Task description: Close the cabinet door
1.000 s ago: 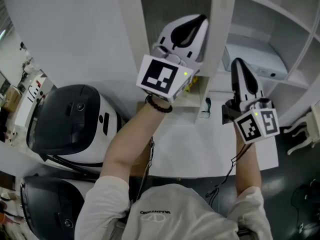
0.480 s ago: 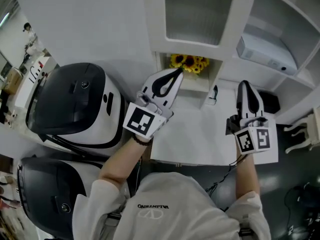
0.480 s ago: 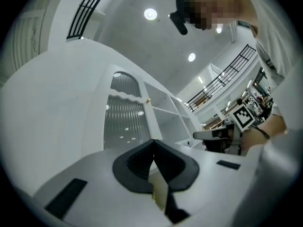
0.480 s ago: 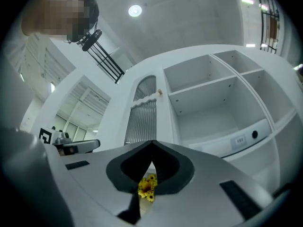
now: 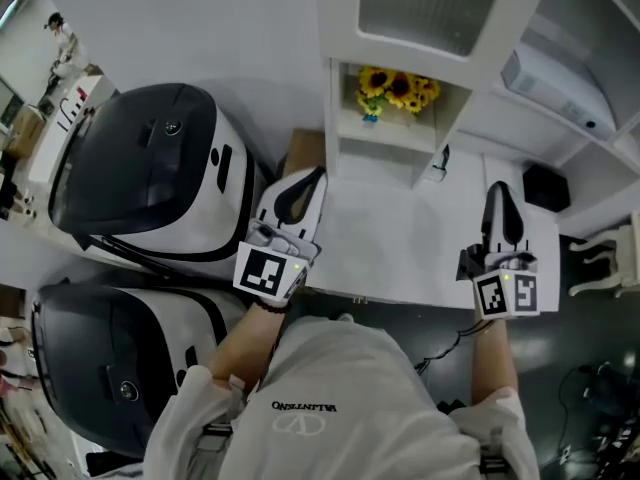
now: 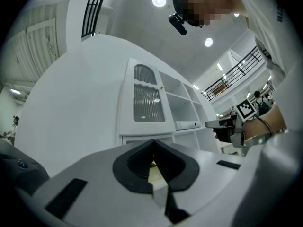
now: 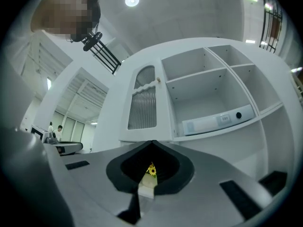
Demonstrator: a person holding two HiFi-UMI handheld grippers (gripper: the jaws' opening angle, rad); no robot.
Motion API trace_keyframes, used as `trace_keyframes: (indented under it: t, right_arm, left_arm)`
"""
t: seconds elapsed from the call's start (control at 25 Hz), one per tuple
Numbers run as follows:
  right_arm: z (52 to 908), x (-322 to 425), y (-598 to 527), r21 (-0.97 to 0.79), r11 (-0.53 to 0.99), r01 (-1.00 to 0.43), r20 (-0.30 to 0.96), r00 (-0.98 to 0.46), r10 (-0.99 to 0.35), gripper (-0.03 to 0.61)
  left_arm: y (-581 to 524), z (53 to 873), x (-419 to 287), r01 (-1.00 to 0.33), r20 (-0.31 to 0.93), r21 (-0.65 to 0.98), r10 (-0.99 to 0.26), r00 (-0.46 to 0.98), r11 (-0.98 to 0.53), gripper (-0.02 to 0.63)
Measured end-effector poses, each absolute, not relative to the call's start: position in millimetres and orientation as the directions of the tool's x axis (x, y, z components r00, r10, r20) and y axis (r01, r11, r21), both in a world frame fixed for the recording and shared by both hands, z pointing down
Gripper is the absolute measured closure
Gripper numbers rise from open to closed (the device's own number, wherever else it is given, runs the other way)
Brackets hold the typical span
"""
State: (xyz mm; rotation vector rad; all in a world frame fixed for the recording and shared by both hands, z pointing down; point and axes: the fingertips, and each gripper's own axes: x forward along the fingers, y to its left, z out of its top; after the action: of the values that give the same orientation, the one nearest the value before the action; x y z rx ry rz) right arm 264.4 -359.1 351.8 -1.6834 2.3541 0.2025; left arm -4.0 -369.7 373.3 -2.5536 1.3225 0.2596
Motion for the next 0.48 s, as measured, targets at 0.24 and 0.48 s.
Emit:
trace_keyframes:
  t: [0.24, 0.48]
  right_arm:
    - [363.4, 260.8, -350.2, -0.043, 0.318, -0.947, -0.255, -0.297, -0.92, 0.571]
    - [369.4, 257.0, -344.9, -0.034, 0.318, -0.947, -0.236, -0.302, -0.924, 0.571]
  left_arm:
    - [-362.4, 401.9, -20.6, -0.833, -0.226, -0.112, -0.802, 0.553, -0.542, 0.612]
    - [-359.5, 405.2, -22.0, -0.834, -0.226, -0.106, -0.804, 0.55, -0.541, 0.612]
